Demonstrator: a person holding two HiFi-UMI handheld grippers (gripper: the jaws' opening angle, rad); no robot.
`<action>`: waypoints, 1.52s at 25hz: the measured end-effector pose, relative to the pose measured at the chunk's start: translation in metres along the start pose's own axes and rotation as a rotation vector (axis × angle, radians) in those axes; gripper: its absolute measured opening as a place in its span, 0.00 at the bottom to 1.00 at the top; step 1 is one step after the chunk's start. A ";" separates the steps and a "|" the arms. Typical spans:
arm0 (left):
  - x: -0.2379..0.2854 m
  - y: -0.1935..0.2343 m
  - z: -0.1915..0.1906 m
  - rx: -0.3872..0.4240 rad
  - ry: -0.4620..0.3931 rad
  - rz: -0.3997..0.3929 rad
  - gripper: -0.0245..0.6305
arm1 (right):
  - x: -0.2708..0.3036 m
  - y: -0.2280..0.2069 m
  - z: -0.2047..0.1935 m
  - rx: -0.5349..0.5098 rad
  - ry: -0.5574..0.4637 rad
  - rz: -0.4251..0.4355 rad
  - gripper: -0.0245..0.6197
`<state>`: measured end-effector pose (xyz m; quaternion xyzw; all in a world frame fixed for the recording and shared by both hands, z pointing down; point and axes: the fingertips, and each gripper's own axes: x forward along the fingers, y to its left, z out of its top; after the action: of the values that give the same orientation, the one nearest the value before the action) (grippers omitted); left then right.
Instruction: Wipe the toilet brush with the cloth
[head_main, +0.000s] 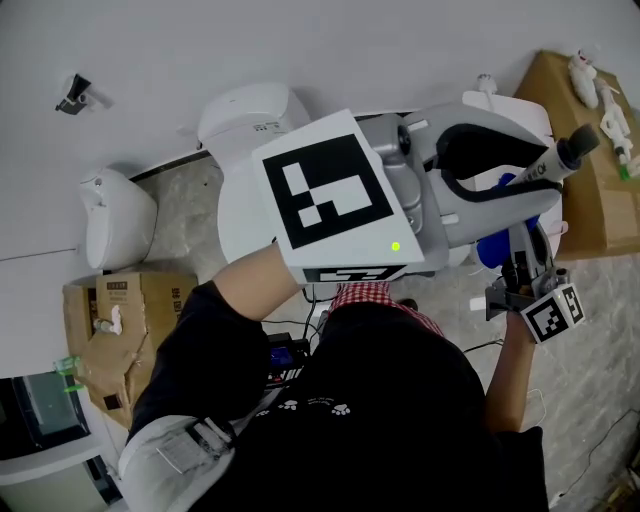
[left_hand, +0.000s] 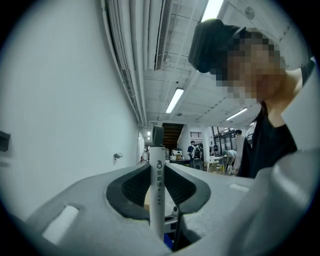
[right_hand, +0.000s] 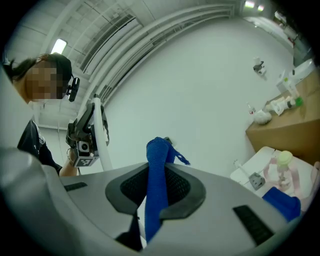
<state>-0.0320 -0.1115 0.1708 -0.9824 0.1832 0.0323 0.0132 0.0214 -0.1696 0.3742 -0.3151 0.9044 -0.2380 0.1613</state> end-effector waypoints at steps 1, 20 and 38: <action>-0.003 0.003 -0.006 0.001 0.004 0.005 0.18 | 0.003 0.002 0.001 -0.010 -0.011 0.004 0.14; -0.021 0.010 -0.038 -0.010 0.038 0.029 0.18 | -0.012 0.066 0.061 -0.183 -0.155 0.021 0.14; 0.012 -0.002 -0.062 -0.006 0.102 0.009 0.18 | -0.058 0.061 0.084 -0.212 -0.219 -0.024 0.14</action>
<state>-0.0167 -0.1159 0.2318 -0.9820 0.1882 -0.0170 0.0007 0.0713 -0.1177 0.2795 -0.3652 0.8977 -0.1072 0.2221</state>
